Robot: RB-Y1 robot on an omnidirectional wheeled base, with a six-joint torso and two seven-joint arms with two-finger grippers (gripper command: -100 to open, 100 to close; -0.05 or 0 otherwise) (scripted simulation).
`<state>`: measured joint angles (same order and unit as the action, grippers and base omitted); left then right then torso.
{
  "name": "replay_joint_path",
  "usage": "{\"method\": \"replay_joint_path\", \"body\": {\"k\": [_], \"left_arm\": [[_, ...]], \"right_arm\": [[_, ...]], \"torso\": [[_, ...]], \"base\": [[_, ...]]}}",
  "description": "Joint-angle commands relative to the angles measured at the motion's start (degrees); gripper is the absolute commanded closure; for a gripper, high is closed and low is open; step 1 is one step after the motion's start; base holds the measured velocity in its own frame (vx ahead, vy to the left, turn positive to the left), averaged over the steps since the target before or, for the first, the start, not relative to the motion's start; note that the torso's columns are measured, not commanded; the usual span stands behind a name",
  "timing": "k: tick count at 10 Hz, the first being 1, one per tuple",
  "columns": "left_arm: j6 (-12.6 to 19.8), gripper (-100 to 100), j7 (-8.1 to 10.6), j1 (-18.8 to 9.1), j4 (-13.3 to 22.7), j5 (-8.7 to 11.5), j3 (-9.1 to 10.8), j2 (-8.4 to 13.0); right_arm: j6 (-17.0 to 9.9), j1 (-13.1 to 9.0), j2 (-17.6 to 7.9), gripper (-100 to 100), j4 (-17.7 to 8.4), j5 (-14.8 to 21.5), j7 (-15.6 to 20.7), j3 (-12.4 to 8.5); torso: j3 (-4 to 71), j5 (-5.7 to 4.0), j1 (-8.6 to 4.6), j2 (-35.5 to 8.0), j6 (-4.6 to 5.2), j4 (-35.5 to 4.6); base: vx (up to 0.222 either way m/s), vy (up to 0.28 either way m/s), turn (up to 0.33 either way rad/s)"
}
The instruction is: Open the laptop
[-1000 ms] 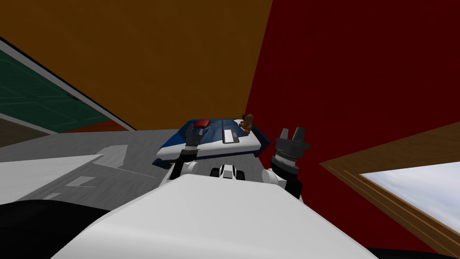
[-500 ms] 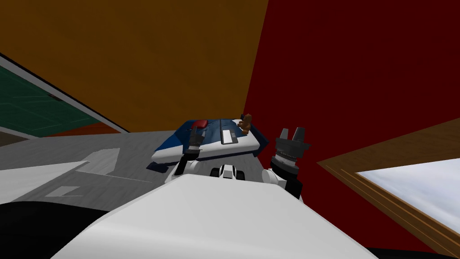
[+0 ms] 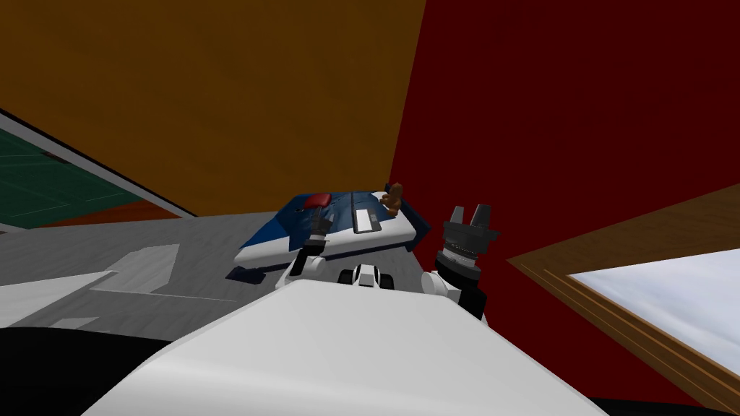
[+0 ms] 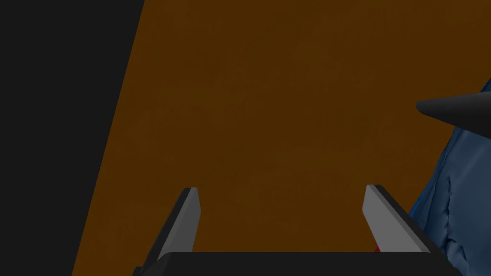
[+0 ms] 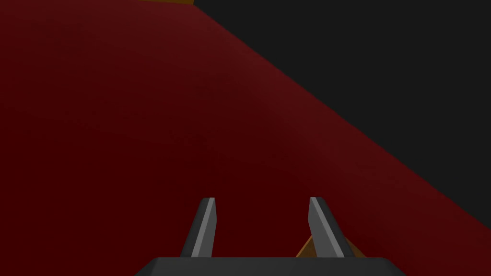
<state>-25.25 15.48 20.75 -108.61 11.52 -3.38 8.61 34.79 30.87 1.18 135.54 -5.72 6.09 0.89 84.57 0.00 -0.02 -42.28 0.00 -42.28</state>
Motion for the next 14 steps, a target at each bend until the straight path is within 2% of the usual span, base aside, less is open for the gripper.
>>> {"method": "replay_joint_path", "body": {"k": [1, 14], "left_arm": [[0.2, -100, 1.6, -1.3, 3.0, 1.4, -0.1, 0.0], [0.4, -100, 9.63, -10.1, 23.2, 8.6, -1.54, -1.5]], "right_arm": [[0.0, 0.0, 0.0, 0, 0.0, 0.0, 0.0, 0.0], [0.0, 0.0, 0.0, 0, 0.0, 0.0, 0.0, 0.0]], "torso": [[0.0, 0.0, 0.0, 0.0, -0.01, 0.0], [0.0, 0.0, 0.02, 0.0, -0.01, 0.0]], "base": [[0.032, -0.004, -0.041], [0.038, -0.001, -0.062]]}}
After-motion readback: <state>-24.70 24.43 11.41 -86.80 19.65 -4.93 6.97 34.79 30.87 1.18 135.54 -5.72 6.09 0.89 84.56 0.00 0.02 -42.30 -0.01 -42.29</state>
